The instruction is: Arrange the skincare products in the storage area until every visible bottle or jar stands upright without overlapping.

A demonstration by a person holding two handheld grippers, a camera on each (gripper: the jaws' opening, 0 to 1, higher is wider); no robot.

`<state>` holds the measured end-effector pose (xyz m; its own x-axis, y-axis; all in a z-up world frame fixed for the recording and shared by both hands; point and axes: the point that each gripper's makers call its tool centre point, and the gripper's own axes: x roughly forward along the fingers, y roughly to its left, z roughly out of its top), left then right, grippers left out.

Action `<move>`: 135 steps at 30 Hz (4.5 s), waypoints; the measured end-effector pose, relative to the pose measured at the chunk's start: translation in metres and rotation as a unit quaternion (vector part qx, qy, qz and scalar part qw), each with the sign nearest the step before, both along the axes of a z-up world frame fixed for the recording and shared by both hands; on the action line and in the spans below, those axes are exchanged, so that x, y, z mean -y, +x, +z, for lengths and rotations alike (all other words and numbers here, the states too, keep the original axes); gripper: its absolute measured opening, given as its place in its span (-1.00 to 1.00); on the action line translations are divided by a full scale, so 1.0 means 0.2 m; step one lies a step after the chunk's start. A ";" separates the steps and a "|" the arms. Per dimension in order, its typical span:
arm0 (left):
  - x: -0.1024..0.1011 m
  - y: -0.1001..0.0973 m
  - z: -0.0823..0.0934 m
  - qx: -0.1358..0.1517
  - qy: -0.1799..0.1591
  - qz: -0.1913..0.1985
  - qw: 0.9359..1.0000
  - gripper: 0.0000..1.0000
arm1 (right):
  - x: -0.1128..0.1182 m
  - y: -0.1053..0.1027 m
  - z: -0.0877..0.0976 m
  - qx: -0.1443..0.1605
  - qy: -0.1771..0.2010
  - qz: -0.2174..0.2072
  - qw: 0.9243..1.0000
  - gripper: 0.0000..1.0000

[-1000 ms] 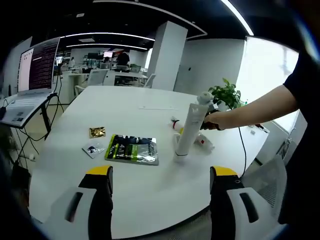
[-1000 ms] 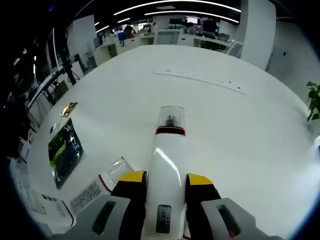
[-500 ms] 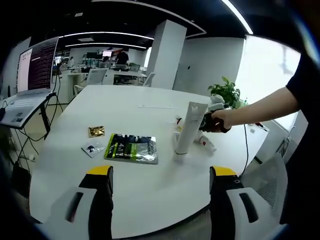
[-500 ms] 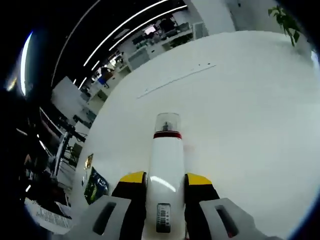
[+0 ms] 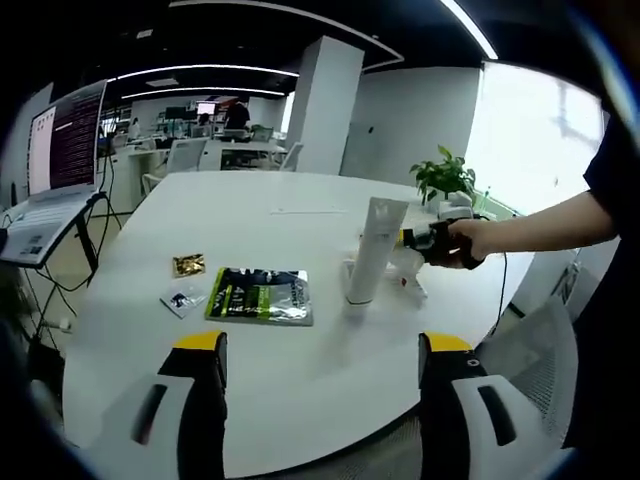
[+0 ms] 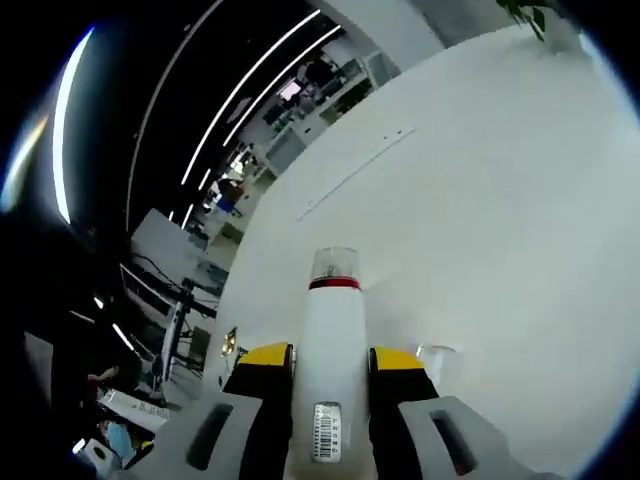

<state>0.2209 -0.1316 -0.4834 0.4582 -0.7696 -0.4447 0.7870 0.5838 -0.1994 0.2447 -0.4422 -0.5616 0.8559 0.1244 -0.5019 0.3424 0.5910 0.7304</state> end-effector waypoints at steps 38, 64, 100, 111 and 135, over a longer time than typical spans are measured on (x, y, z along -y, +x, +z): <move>0.04 -0.04 0.01 0.012 0.002 -0.029 1.000 0.40 | -0.24 -0.65 -0.24 -0.146 -0.292 0.293 0.898 -0.60; 0.03 -0.03 0.06 0.017 -0.030 -0.021 0.999 0.38 | -0.22 -0.57 -0.22 -0.229 -0.372 0.416 0.798 -0.56; 0.04 -0.06 0.02 0.002 -0.018 -0.038 0.999 0.34 | -0.22 -0.57 -0.29 -0.200 -0.323 0.411 0.829 -0.64; 0.14 -0.17 0.09 -0.118 -0.075 -0.061 0.988 0.44 | -0.35 -0.51 0.24 -0.023 -0.341 0.299 0.891 -0.65; 0.62 -0.26 1.12 0.024 -0.225 -0.068 0.972 0.38 | -0.94 -0.37 1.36 0.258 -0.470 0.206 0.818 -0.63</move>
